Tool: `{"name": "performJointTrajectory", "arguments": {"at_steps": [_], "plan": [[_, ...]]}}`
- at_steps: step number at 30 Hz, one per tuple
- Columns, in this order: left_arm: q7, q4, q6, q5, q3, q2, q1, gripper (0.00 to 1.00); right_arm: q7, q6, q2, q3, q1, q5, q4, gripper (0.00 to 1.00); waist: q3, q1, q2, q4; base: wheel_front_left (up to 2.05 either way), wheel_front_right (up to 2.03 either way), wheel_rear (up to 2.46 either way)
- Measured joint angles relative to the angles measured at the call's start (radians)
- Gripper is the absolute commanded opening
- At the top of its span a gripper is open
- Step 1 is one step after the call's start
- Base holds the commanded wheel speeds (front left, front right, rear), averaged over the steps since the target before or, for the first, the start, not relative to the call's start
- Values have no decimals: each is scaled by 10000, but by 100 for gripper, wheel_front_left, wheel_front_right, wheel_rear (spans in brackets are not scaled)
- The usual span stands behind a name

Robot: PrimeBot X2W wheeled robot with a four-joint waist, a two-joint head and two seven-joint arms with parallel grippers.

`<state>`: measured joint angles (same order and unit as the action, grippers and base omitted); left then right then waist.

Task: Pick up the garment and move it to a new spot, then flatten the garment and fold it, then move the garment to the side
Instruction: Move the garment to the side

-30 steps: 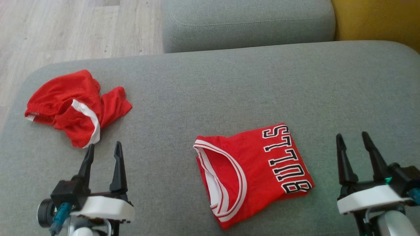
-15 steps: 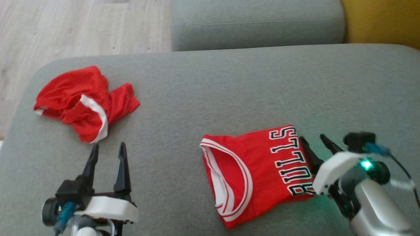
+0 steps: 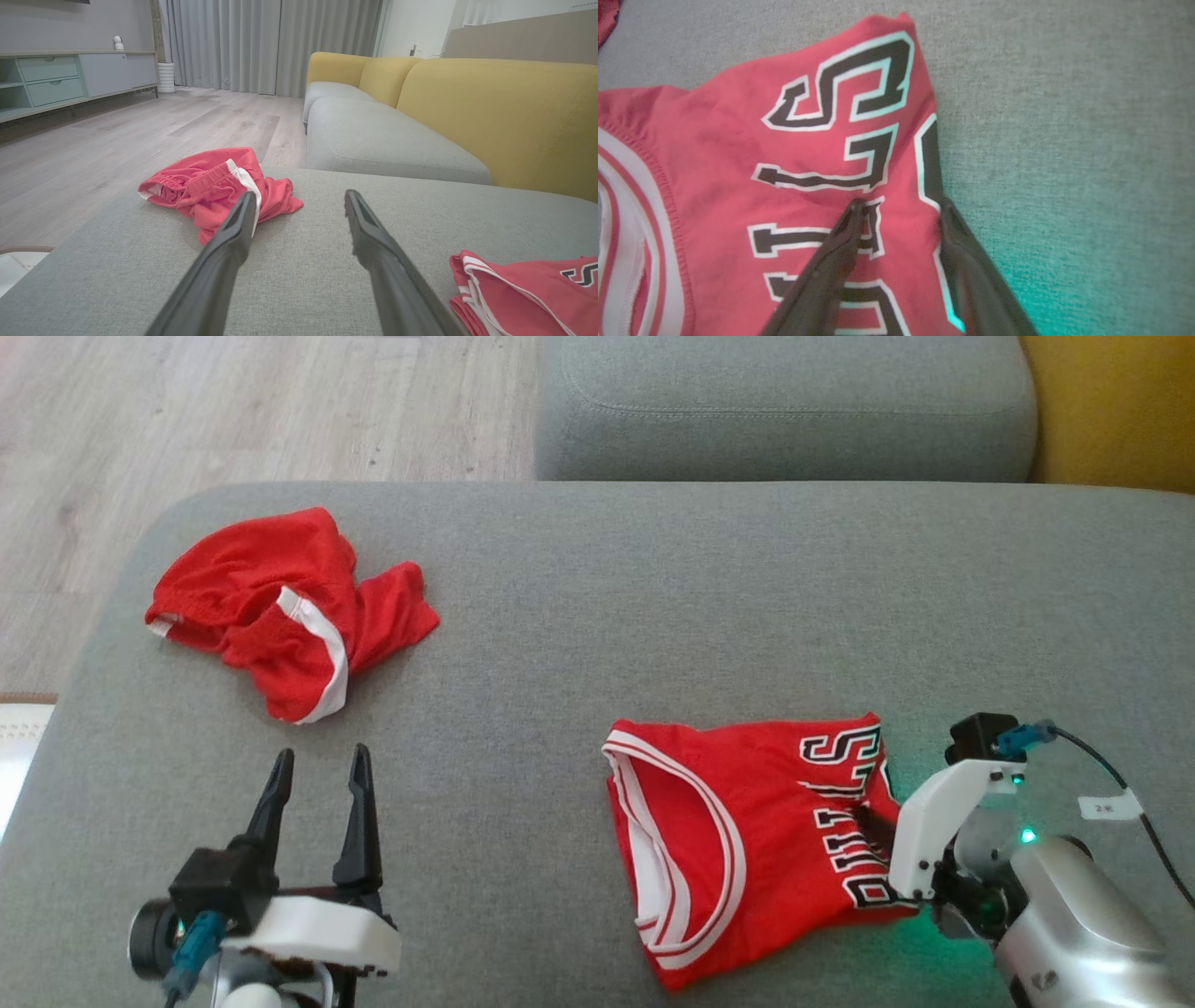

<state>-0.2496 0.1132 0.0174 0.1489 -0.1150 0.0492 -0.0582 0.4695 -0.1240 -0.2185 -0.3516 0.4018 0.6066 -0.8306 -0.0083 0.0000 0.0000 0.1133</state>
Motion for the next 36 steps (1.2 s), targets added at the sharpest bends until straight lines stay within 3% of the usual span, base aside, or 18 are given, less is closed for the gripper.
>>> {"name": "performJointTrajectory", "arguments": {"at_steps": [10, 14, 28, 36], "plan": [[0, -163, -178, 401, -380, 8, 155, 100, -2412, 0, -199, 79, 589, 2, 31, 0, 52, 0, 0, -708, 0, 0, 0], [0, -196, -176, 378, -673, 2, 490, 100, -2594, 0, -370, 148, 1120, 21, 31, 0, 98, 0, 0, -1183, 0, 0, 0], [0, 61, -316, 211, -1444, -4, 1475, 100, -3436, 0, -502, 343, 1405, 842, 477, 0, 707, 0, 0, -3909, 0, 0, 0], [0, 132, -316, -132, -1595, -6, 2179, 100, -3741, 0, -594, -82, 2389, 1476, 901, 0, 1823, 0, 0, -4251, 0, 0, 0]]}}
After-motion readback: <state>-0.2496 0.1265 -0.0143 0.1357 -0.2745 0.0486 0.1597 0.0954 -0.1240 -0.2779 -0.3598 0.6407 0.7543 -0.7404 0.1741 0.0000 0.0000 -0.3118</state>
